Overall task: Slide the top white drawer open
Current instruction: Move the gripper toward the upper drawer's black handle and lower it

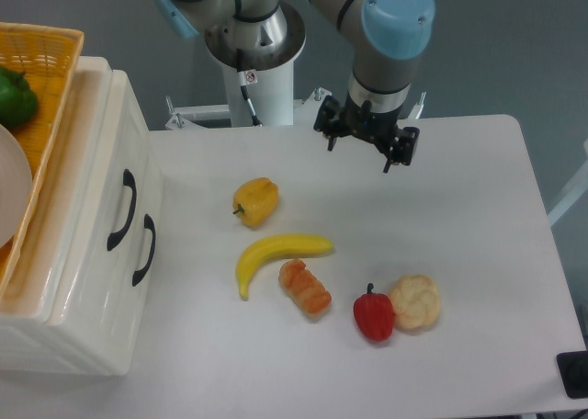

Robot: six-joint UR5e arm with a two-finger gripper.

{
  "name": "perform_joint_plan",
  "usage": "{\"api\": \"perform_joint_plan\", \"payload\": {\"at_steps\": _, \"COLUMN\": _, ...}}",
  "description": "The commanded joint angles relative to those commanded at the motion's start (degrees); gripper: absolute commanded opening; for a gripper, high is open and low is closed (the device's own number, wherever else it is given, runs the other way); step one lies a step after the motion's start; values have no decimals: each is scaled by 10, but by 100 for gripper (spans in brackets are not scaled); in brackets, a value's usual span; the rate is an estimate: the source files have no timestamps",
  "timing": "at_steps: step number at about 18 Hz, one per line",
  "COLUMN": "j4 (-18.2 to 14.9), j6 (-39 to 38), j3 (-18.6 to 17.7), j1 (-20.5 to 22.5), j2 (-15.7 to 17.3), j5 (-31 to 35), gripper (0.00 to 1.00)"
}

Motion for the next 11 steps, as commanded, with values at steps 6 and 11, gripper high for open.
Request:
{"api": "perform_joint_plan", "payload": {"at_steps": 6, "j4": -2, "j6": -80, "j3": 11, "j1": -17, "j2": 4, "j5": -24, "gripper": 100}}
{"api": "perform_joint_plan", "payload": {"at_steps": 11, "j4": 0, "j6": -194, "j3": 15, "j1": -55, "j2": -2, "j5": -29, "gripper": 100}}
